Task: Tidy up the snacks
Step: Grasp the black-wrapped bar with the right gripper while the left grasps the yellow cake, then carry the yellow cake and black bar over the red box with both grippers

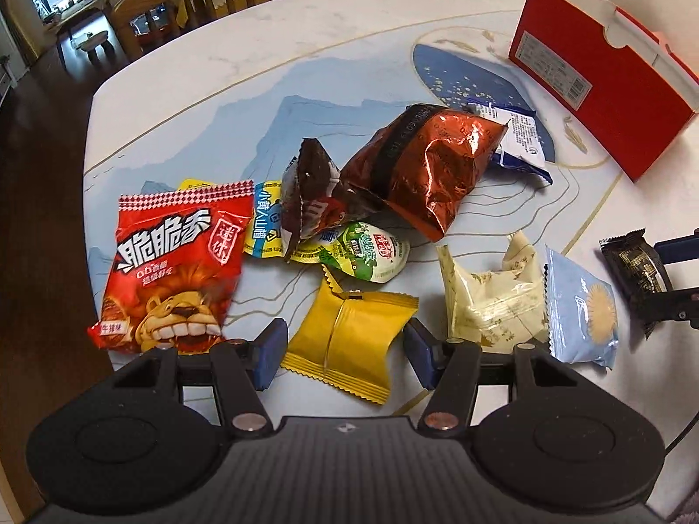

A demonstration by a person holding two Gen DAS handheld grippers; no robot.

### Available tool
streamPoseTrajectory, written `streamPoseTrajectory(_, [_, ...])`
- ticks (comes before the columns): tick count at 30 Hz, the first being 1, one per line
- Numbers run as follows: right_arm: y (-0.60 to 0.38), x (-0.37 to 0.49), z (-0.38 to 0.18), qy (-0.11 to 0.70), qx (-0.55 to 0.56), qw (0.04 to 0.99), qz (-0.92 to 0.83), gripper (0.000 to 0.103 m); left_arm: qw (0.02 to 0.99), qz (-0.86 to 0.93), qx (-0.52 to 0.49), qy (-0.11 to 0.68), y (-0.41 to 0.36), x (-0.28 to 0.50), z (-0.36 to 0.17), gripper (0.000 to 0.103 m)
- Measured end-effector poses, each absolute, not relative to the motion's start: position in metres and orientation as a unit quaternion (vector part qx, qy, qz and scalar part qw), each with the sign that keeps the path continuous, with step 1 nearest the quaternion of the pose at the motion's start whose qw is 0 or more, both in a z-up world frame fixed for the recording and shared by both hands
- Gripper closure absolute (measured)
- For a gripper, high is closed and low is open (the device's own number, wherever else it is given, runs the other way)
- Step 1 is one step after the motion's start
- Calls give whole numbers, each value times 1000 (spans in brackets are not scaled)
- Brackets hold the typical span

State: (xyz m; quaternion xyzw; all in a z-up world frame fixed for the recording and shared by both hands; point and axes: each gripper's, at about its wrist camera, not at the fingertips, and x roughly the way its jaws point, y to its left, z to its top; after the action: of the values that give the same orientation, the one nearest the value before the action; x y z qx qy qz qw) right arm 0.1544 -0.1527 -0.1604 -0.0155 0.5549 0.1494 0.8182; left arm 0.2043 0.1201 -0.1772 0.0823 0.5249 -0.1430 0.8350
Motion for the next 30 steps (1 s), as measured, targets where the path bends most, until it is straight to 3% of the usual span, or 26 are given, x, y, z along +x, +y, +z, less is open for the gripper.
streamPoseTrajectory(6, [-147,158,-164,559,-26,817,140,47,842,-131,69,519,121,208,-178,46])
streamPoseTrajectory(10, [-147,159,-166,562,-34,815,136,60,845,-119,55,519,121,208,-177,57])
streamPoseTrajectory(17, [-147,157,-163,553,-36,820,144,70,847,-96,33,522,118,203,-176,60])
streamPoseTrajectory(30, [-167,146,-132,523,-24,836,164,72,855,-34,-35,516,134,179,-144,61])
